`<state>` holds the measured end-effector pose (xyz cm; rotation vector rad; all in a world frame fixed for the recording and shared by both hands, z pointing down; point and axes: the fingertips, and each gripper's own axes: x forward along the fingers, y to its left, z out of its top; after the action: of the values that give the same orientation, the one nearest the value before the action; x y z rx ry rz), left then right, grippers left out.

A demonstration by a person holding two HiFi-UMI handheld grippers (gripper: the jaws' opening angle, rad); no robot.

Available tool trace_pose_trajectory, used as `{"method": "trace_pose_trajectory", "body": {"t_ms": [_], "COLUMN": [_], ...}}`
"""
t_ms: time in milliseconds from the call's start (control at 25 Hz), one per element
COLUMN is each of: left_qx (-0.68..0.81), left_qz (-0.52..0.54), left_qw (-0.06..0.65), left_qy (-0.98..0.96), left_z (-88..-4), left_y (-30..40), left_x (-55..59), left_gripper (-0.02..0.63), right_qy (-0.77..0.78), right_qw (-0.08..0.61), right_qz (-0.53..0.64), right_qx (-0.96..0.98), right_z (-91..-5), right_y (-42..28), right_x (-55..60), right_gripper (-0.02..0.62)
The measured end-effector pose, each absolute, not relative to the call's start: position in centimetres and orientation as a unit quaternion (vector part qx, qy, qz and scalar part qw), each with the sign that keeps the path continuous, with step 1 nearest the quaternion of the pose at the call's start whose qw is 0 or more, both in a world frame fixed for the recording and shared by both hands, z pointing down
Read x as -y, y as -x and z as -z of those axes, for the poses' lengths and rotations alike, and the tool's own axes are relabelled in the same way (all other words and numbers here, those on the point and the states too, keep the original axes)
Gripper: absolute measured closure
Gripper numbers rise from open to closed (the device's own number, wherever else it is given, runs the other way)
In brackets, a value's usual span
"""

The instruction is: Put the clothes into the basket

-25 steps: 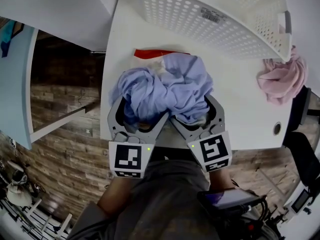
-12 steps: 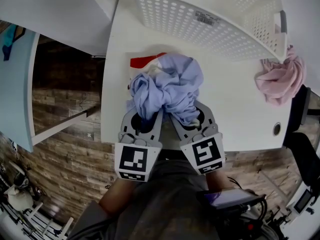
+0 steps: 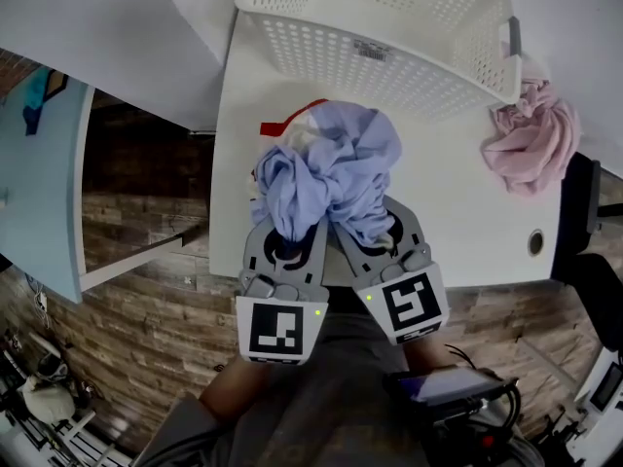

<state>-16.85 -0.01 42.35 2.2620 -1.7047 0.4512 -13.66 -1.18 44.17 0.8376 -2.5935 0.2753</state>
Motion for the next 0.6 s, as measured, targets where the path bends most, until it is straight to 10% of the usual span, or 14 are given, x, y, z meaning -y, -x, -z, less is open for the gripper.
{"method": "trace_pose_trajectory", "body": {"t_ms": [600], "left_qx": [0.570], "left_qz": [-0.132], "left_qw": [0.052], "left_qy": [-0.809], "left_z": [-26.4], "left_y": [12.5], "left_x": [2.1], "left_gripper": [0.512], "right_qy": [-0.358], "right_qw": [0.151], "right_qz": [-0.035], "right_qx": [0.921], "right_z": [-27.9], "right_y": [9.3], "right_x": [3.5], "right_gripper": [0.436]}}
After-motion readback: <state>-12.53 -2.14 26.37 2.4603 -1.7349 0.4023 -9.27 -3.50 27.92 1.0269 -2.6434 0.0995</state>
